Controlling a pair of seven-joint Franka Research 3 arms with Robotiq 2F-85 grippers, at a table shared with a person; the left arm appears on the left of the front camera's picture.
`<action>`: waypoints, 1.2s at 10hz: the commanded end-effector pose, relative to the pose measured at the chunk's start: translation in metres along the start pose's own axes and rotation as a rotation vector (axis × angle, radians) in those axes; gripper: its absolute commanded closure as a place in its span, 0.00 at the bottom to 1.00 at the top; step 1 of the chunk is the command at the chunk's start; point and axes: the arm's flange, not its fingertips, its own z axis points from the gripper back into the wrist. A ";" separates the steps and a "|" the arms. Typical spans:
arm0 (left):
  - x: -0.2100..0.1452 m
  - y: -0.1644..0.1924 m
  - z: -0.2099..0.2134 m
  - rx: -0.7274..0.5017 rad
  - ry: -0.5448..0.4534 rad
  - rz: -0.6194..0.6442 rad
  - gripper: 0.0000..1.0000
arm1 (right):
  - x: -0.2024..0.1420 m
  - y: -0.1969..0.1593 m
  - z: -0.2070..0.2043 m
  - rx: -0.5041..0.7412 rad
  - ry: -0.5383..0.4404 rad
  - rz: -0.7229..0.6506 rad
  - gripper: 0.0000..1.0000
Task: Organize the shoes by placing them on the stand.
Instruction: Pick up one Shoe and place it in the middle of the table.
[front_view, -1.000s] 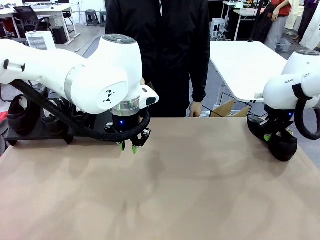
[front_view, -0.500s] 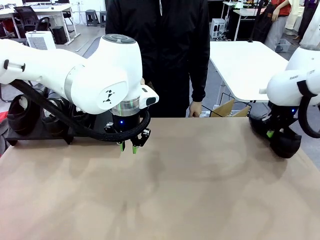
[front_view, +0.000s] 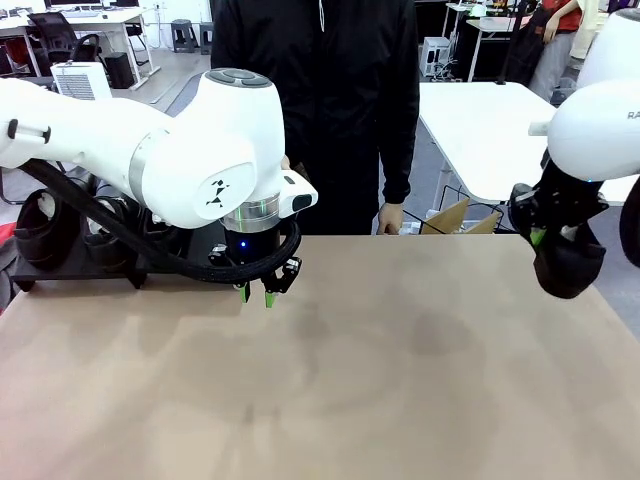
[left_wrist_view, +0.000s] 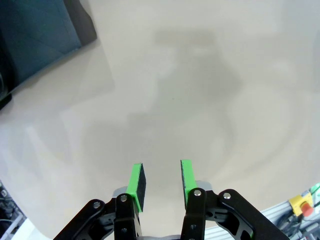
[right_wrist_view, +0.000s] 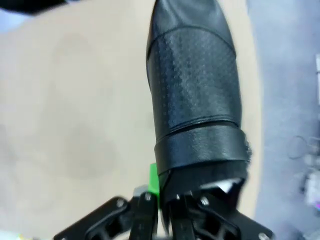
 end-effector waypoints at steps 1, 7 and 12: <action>-0.001 0.002 0.001 0.021 -0.006 0.008 0.59 | 0.027 -0.023 -0.005 0.008 -0.040 -0.045 1.00; -0.001 0.002 0.001 0.021 -0.006 0.008 0.59 | -0.016 0.046 -0.006 0.048 -0.030 -0.068 1.00; -0.001 0.002 0.001 0.021 -0.006 0.008 0.59 | -0.079 0.181 -0.091 0.088 0.063 0.038 1.00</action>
